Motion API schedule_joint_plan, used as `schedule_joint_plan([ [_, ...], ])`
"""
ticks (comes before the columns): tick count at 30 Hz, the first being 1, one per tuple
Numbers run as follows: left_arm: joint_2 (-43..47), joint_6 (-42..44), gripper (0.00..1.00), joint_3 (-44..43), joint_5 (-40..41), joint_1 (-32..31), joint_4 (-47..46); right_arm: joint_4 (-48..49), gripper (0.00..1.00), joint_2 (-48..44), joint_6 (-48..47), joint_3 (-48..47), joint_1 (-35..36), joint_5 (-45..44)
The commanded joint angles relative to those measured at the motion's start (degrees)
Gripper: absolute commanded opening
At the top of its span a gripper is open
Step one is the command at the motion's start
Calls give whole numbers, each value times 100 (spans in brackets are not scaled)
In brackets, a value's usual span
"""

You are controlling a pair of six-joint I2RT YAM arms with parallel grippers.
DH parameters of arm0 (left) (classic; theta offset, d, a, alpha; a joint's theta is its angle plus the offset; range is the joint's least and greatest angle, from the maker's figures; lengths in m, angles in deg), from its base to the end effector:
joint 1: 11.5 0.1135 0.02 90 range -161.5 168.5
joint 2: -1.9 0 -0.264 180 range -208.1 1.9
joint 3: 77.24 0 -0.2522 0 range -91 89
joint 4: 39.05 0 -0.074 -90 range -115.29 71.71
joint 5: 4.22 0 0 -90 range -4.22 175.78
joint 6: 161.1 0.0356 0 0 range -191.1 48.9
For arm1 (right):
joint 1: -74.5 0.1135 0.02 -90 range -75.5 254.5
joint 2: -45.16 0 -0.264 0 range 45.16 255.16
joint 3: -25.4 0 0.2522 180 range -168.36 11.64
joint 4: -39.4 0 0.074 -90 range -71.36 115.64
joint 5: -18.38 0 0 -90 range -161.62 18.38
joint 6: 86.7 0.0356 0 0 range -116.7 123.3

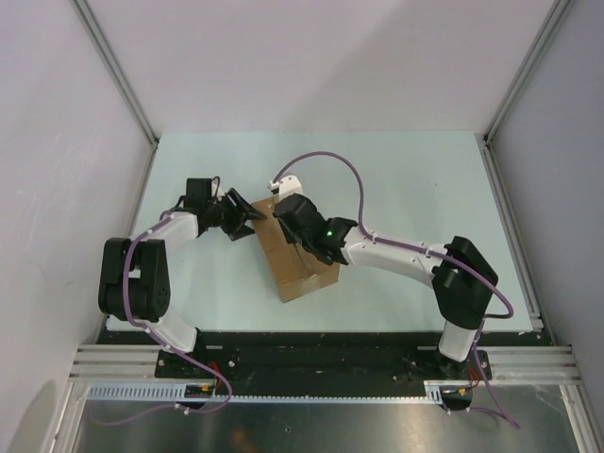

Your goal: Unpack the express box

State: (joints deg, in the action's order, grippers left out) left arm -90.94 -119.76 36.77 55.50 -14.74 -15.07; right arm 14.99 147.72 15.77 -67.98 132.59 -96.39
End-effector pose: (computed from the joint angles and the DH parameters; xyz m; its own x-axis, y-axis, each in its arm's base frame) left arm 0.3227 -0.0362 0.1821 -0.7867 -0.6049 -0.1237 -0.3389 0.5905 -0.7324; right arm 0.2320 0.3444 0.2721 -0.4121 -0.2910 -0.8634 -0.5093 0.8593 -0.0465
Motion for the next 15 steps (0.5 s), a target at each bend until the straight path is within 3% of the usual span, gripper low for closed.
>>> schedule_joint_plan([
  [1,-112,-240,61,152,400,61,261,-542,0,-509,221,42,282,-54],
  [15,-59,-196,62,125,550,70,253,-1333,0,-1230,888,824,704,-220],
])
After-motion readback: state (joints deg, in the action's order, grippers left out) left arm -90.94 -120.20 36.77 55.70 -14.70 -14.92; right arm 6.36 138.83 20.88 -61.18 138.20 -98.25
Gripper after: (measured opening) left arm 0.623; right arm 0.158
